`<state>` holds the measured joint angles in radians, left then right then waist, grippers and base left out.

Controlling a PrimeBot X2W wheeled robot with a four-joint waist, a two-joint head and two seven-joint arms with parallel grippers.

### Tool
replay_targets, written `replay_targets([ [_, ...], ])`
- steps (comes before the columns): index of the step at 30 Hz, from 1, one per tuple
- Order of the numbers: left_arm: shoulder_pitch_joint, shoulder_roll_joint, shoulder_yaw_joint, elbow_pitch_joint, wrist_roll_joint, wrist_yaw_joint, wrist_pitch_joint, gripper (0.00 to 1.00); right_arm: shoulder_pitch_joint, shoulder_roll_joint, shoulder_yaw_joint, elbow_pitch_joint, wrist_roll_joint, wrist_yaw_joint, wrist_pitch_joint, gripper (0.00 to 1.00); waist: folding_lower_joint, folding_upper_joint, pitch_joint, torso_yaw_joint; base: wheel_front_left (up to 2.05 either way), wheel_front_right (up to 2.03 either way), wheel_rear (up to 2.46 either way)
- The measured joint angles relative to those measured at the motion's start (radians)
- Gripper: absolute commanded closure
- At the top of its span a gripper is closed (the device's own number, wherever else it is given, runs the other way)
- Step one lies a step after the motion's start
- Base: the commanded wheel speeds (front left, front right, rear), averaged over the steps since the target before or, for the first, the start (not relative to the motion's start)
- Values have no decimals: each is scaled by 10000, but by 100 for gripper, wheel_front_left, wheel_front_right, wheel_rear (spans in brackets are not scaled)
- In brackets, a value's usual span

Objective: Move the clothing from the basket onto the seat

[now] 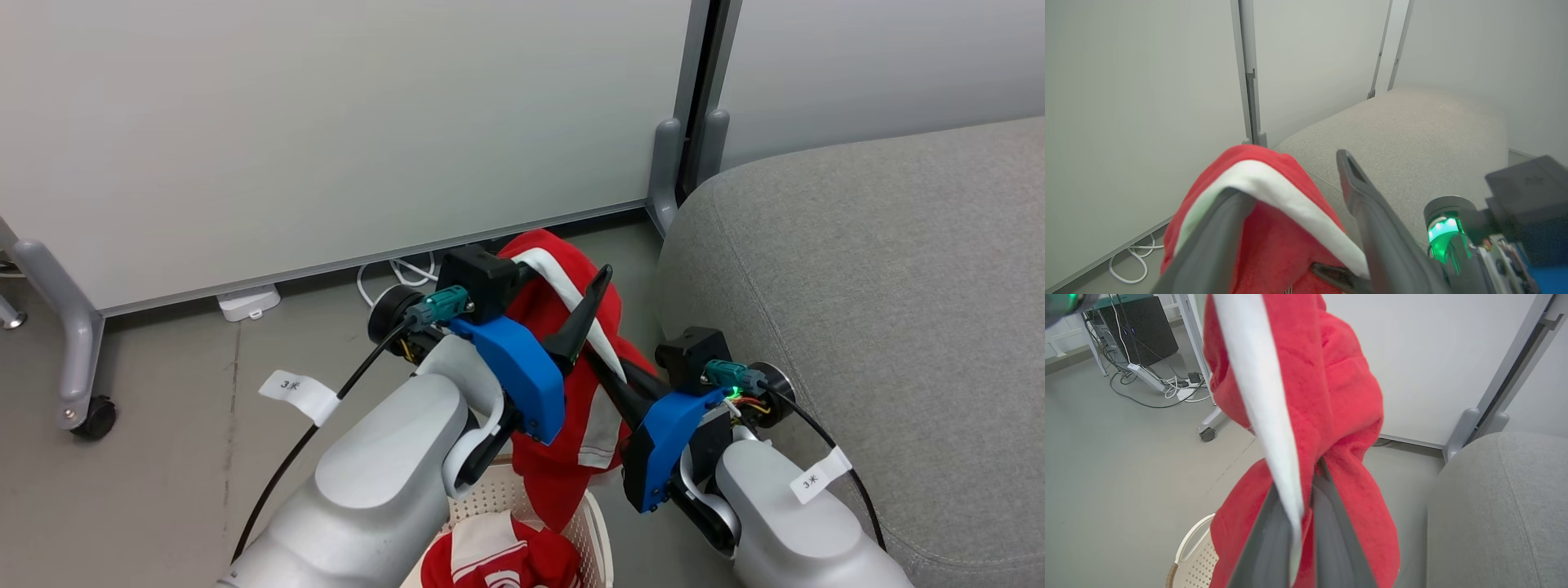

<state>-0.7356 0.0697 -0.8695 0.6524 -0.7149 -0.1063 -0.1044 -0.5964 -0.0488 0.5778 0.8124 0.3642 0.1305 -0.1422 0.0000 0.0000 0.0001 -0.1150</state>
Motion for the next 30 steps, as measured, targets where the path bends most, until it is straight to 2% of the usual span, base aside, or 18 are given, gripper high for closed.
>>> replay_targets([
  [7,696,445,98,-278,-88,81,-646,0,-3,-2,-391,69,4,0,-157,100,-1,0,-10,-32,0,0,0],
  [17,2694,1841,543,-1641,-288,12,-1469,0,-38,-4,-1605,278,-533,0,-437,100,-1,0,83,25,0,0,0],
  [21,3434,2061,1181,-2374,27,194,-1557,0,-29,-2,-2115,255,-1053,0,-439,100,-1,0,86,73,0,0,0],
  [26,4481,2115,2420,-3402,976,535,-1574,0,237,-4,-2752,-88,-1542,0,-408,100,-1,0,79,48,0,0,0],
  [30,5321,2040,3193,-3946,1755,539,-1574,0,616,-2,-3108,-579,-1756,0,-261,100,-1,0,89,-67,0,0,0],
])
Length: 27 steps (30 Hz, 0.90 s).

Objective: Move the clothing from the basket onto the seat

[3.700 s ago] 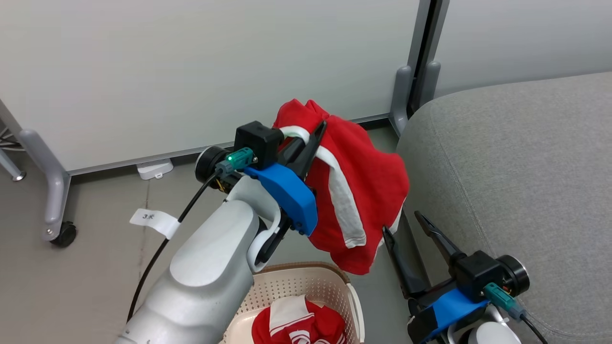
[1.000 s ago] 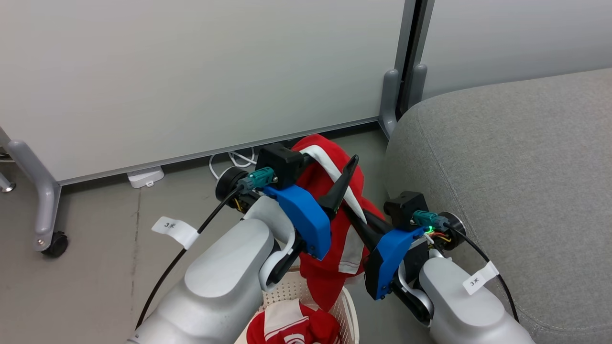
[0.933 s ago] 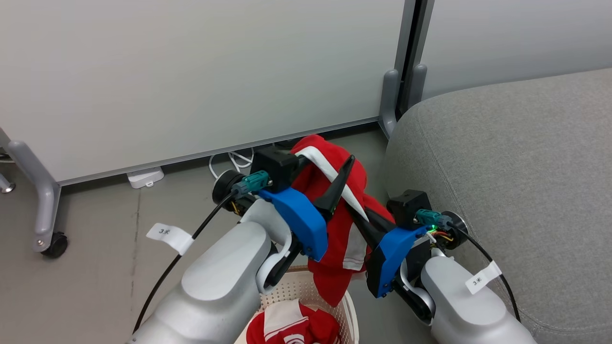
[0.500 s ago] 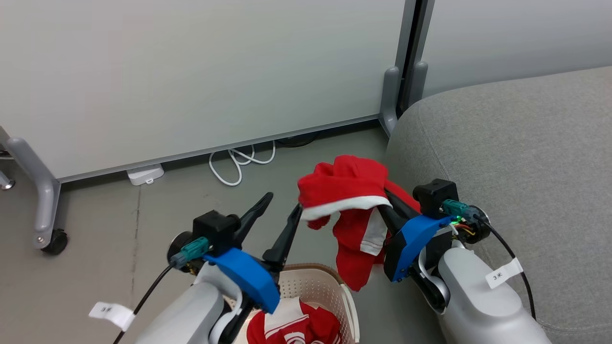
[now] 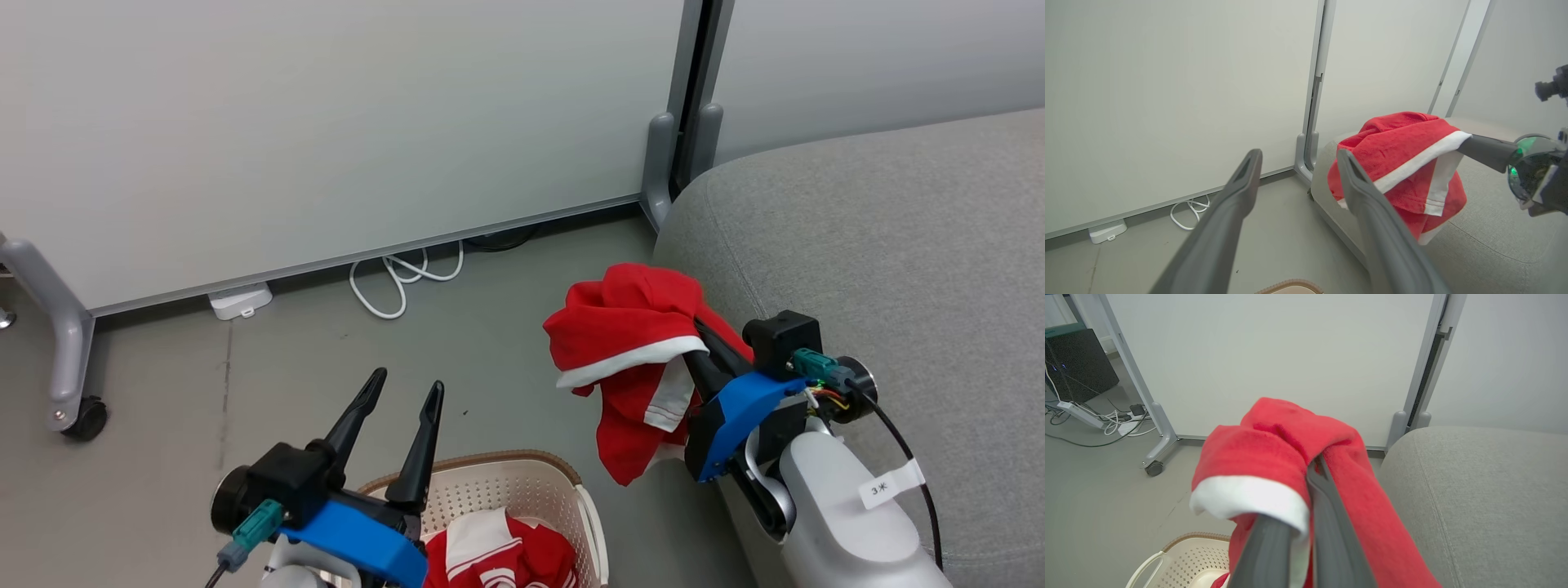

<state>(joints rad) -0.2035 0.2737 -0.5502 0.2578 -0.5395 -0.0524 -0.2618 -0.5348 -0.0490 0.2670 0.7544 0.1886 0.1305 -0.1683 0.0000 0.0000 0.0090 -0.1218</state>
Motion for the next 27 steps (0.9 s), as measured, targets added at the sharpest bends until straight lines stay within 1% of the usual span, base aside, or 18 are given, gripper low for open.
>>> replay_targets([
  [3,572,-128,556,-401,535,-17,0,0,326,-4,-198,-447,-270,0,163,100,0,0,14,-128,0,0,0],
  [6,1082,-341,1179,-750,840,-100,-2,0,733,-2,-337,-930,-328,0,399,100,0,0,35,-263,0,0,0],
  [11,1590,-550,1776,-846,1296,-336,-12,0,1214,-2,-564,-1693,-522,0,800,100,0,0,79,-543,0,0,0],
  [17,1621,-767,2004,-717,1613,-558,-12,0,1404,0,-508,-2412,-451,0,1101,100,0,0,151,-1101,0,0,0],
  [27,1417,-943,2100,-477,1699,-715,-12,0,1687,-2,-462,-3097,-347,0,1337,100,0,0,266,-2468,0,0,0],
])
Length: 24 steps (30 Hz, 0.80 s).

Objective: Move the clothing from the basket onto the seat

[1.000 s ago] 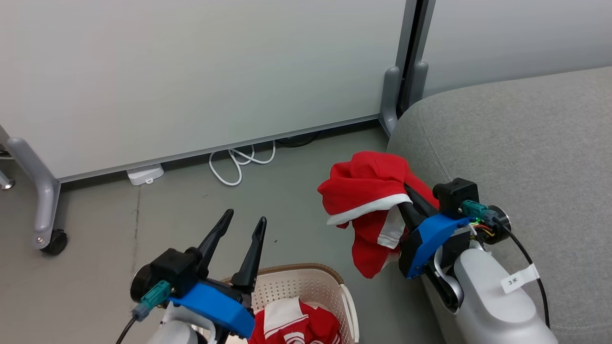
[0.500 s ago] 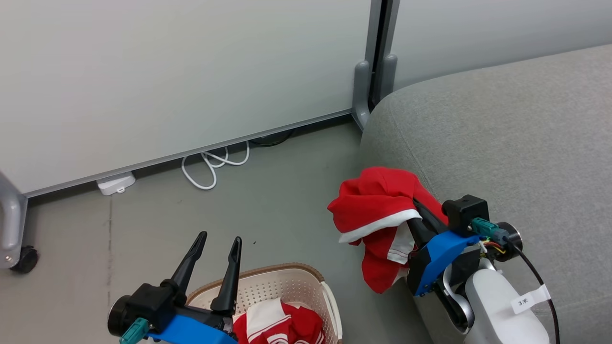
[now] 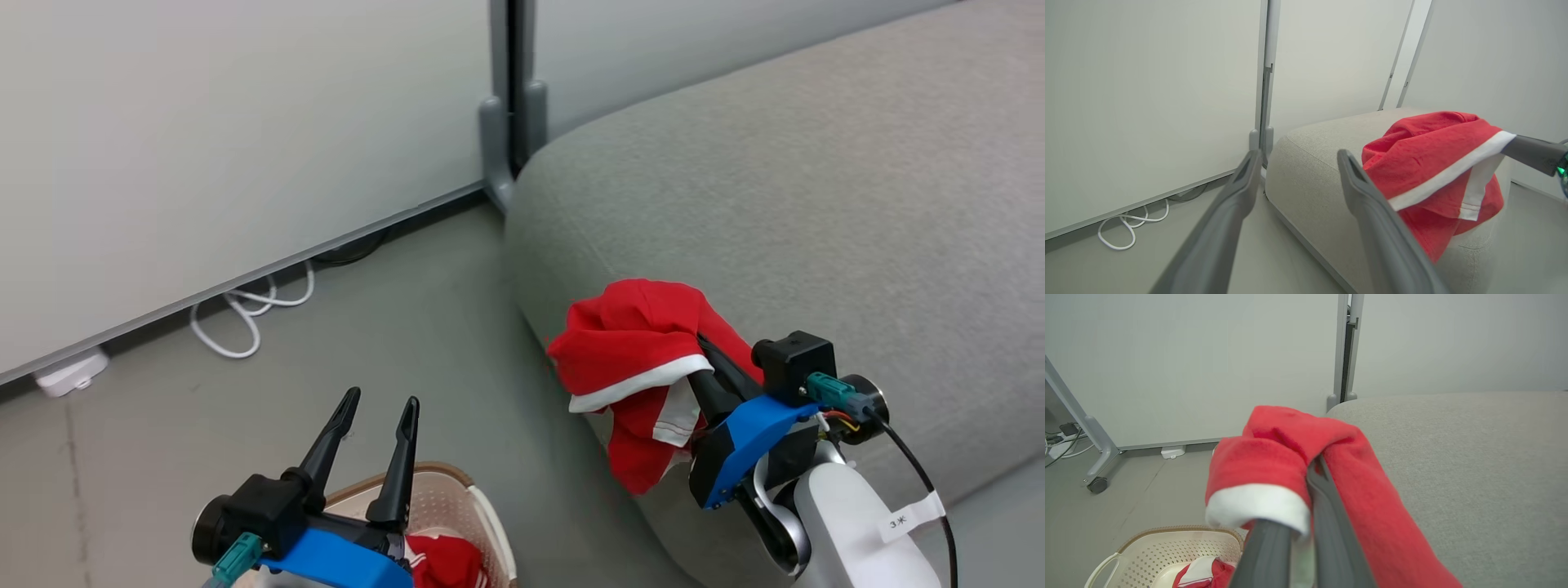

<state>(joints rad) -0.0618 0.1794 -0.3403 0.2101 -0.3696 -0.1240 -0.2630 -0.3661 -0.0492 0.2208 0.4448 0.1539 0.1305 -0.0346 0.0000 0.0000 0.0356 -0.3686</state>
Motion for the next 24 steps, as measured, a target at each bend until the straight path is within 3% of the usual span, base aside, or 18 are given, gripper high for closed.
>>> replay_targets([
  [12,-148,-17,-38,36,92,-21,0,0,392,-2,-54,-543,98,0,167,100,0,0,201,-1525,0,0,0],
  [24,-348,105,-286,65,4,-50,0,0,498,-4,-393,-748,159,0,209,100,0,0,385,-1594,0,0,0],
])
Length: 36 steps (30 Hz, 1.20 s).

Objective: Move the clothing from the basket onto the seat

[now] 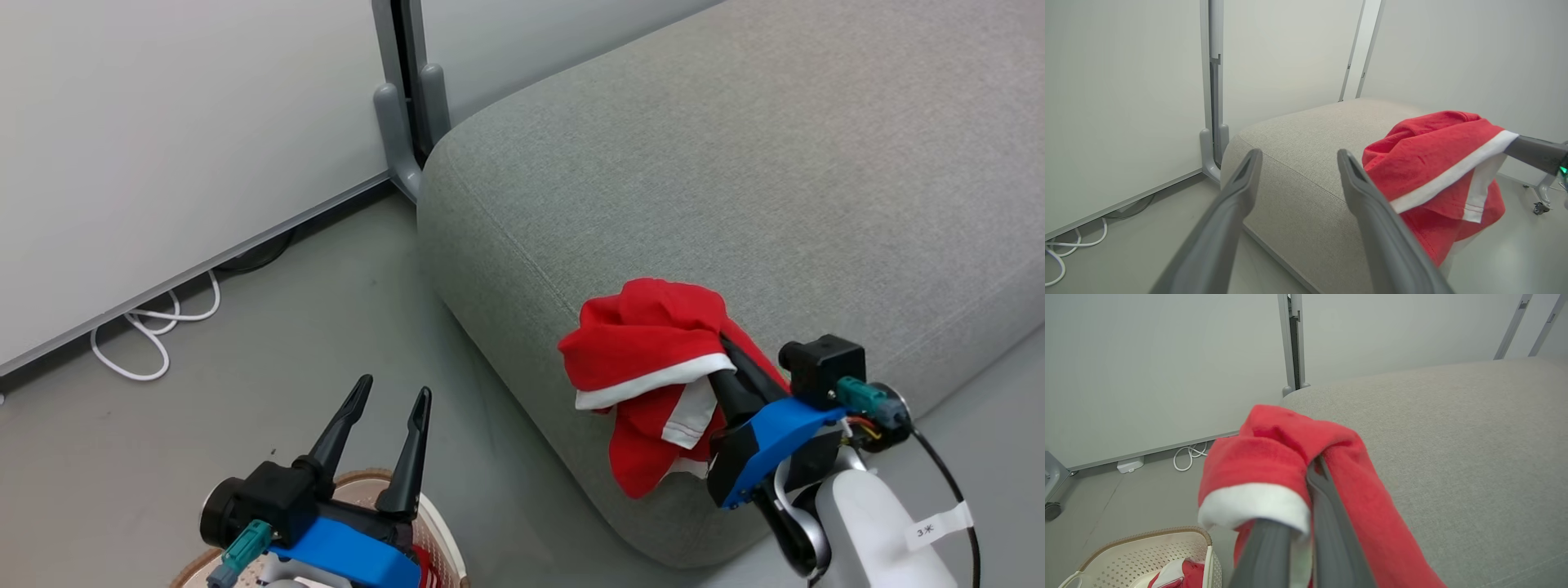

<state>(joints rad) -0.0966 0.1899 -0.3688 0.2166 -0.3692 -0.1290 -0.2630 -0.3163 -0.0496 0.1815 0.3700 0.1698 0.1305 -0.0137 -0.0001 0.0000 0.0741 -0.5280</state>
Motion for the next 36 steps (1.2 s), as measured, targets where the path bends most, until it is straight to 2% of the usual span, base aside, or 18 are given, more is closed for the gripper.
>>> replay_targets([
  [7,-234,209,-324,-69,8,0,0,0,-814,-2,-848,44,-178,0,127,100,0,0,378,385,0,0,0],
  [13,-1317,761,-947,-387,88,0,0,0,-2522,-27,-2443,-4,-546,0,284,100,2,0,1387,893,0,0,0],
  [21,-2831,1275,-1662,-959,35,0,0,0,-4956,-1266,-4462,537,-665,2,426,100,3,0,3204,1910,0,0,0],
  [27,-3493,1490,-2034,-1302,153,0,0,0,-6318,-1944,-6470,1133,-1346,2,-4,100,4,0,4611,2678,0,0,0],
  [30,-3703,1515,-2121,-1450,203,0,0,0,-6759,-2188,-7300,1507,-1858,0,-259,100,4,0,5158,3089,0,0,0],
  [36,-3822,1459,-2322,-1482,347,0,0,0,-7166,-2190,-8755,2464,-2823,2,-786,100,4,0,5904,3762,0,0,0],
])
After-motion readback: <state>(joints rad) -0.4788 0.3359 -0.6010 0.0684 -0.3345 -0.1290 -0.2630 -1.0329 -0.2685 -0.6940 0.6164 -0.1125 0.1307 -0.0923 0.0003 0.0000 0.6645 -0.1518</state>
